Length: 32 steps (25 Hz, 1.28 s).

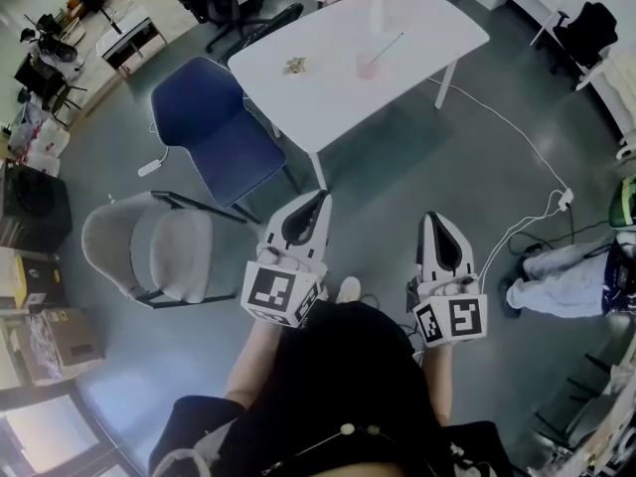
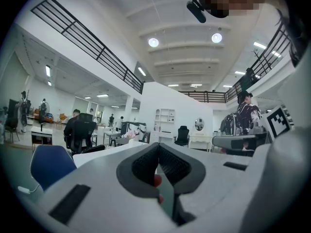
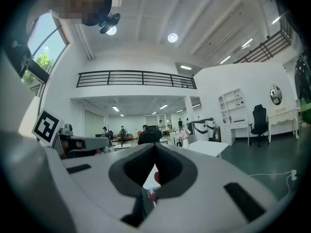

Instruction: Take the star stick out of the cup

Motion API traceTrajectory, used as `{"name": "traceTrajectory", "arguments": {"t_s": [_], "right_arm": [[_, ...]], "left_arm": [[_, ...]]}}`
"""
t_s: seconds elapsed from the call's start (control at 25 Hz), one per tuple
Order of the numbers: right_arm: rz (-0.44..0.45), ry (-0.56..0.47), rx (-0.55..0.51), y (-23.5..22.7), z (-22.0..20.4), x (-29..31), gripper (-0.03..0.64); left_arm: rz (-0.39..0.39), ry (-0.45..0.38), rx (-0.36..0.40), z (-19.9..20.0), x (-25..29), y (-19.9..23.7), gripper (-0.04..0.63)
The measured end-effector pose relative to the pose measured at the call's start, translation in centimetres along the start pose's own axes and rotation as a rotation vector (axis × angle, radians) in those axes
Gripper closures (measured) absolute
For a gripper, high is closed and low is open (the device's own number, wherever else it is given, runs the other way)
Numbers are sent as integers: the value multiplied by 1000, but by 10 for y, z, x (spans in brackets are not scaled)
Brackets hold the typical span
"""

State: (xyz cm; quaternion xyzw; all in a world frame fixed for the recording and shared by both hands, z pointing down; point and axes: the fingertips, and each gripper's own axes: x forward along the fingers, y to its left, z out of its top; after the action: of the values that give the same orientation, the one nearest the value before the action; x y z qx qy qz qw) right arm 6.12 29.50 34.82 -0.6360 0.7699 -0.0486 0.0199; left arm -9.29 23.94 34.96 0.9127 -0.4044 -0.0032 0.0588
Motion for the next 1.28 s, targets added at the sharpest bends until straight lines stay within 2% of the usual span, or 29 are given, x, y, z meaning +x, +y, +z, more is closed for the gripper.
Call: {"name": "traceTrajectory", "arguments": {"t_s": [0.4,0.64,1.0,1.28], "right_arm": [[-36,32,92,-59,-23,7,614],[-35,44,84,-79,-27,34,614],[-39,72,63,-107,-30,113,614],[-76,100,108,-142,-28,215,614]], "left_arm": [[19,-35,-23,-5,23,-1,589],[12,-52,-57,-6,61,15,589],[9,-57,-85,-7,143,68,589],[0,-28,-53,1,222,129,589]]}}
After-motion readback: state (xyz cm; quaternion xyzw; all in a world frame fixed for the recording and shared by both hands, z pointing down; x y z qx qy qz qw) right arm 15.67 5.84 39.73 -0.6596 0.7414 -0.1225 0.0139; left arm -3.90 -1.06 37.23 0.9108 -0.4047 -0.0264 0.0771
